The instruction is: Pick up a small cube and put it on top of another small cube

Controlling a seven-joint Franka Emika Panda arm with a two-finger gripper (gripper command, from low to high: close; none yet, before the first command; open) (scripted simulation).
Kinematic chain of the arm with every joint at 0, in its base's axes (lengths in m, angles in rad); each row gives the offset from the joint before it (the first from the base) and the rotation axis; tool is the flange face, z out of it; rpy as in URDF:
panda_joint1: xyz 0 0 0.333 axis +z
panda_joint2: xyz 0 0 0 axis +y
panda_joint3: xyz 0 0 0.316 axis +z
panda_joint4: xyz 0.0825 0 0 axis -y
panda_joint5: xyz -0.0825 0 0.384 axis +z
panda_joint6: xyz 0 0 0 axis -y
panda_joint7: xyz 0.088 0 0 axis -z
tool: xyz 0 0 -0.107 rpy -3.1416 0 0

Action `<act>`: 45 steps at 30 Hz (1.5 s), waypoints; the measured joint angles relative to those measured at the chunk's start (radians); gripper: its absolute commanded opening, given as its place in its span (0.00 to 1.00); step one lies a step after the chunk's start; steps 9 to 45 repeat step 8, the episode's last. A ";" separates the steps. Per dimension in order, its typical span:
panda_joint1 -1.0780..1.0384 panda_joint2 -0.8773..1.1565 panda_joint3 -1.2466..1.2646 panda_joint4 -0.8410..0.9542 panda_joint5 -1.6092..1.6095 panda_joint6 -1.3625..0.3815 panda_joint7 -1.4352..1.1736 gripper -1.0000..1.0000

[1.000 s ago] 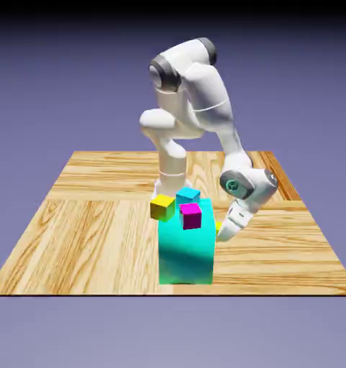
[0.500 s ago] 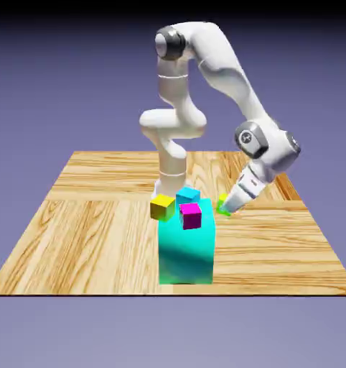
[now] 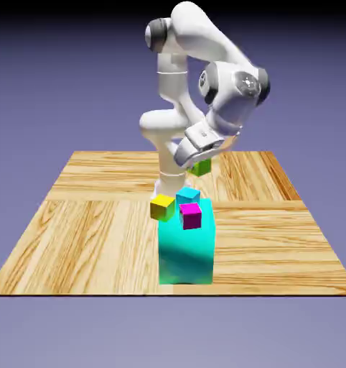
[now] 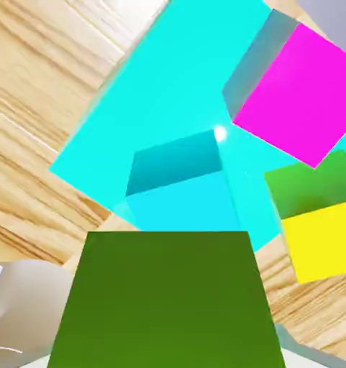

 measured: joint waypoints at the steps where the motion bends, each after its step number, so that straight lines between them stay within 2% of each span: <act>1: 0.017 -0.003 -0.003 -0.036 -0.002 0.033 0.002 0.00; 5: 0.006 -0.016 -0.013 -0.181 -0.011 0.166 0.012 0.00; 6: 0.009 -0.016 -0.013 -0.185 -0.011 0.170 0.012 1.00; 45: 0.005 -0.016 -0.013 -0.185 -0.014 0.170 0.012 1.00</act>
